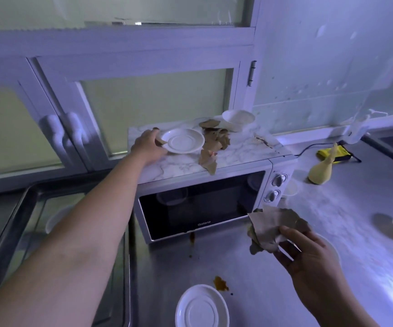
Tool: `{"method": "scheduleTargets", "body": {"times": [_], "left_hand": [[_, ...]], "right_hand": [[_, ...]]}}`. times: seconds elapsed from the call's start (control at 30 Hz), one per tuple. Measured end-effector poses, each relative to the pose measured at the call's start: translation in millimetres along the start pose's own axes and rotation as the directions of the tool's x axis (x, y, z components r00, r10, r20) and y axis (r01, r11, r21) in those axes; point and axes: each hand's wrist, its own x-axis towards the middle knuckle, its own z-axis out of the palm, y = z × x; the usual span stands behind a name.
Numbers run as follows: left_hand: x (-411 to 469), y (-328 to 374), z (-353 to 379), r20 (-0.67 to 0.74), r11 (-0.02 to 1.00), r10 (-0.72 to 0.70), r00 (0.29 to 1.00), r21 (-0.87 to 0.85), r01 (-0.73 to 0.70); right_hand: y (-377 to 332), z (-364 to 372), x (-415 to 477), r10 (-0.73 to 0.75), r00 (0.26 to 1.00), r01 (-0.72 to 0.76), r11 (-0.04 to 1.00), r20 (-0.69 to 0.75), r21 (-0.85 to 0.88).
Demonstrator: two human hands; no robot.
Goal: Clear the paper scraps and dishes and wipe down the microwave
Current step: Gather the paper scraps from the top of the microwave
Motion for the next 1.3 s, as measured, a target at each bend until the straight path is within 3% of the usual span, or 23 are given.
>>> {"method": "scheduleTargets", "body": {"times": [0.23, 0.37, 0.5, 0.6, 0.67, 0.73, 0.87, 0.97, 1.1, 1.3], "left_hand": [[8, -14, 6, -0.040, 0.992, 0.079, 0.996, 0.106, -0.074], [-11, -23, 3, -0.153, 0.996, 0.088, 0.984, 0.042, -0.082], [-72, 5, -8, -0.276, 0.943, 0.158, 0.948, -0.243, -0.228], [-149, 41, -3, -0.133, 0.770, 0.204, 0.970, -0.589, -0.244], [-196, 66, 11, -0.035, 0.684, 0.246, 0.969, -0.702, -0.199], [-230, 88, 29, 0.033, 0.666, 0.256, 0.966, -0.731, -0.152], [-266, 110, 67, 0.040, 0.686, 0.133, 0.990, -0.725, -0.062], [-277, 118, 85, 0.088, 0.634, -0.001, 0.996, -0.770, 0.069], [-290, 132, 98, 0.133, 0.578, -0.072, 0.989, -0.802, 0.150], [-302, 150, 114, 0.103, 0.712, -0.178, 0.979, -0.673, 0.200]], "right_hand": [[9, -15, -6, 0.050, 0.999, -0.051, 0.998, -0.021, -0.036], [12, -17, 0, 0.075, 0.997, -0.075, 0.996, -0.015, -0.052], [17, -10, 12, 0.110, 0.994, -0.109, 0.991, 0.002, -0.075], [19, -3, 23, 0.158, 0.987, -0.156, 0.984, 0.018, -0.082], [18, 2, 28, 0.173, 0.983, -0.167, 0.981, 0.061, -0.095], [16, 7, 31, 0.167, 0.976, -0.149, 0.980, 0.139, -0.130], [10, 7, 38, 0.124, 0.961, -0.070, 0.974, 0.249, -0.215], [10, 0, 43, 0.124, 0.942, -0.047, 0.968, 0.311, -0.245], [15, -17, 51, 0.178, 0.926, -0.085, 0.958, 0.333, -0.274], [13, -46, 63, 0.199, 0.885, -0.092, 0.961, 0.421, -0.262]]}}
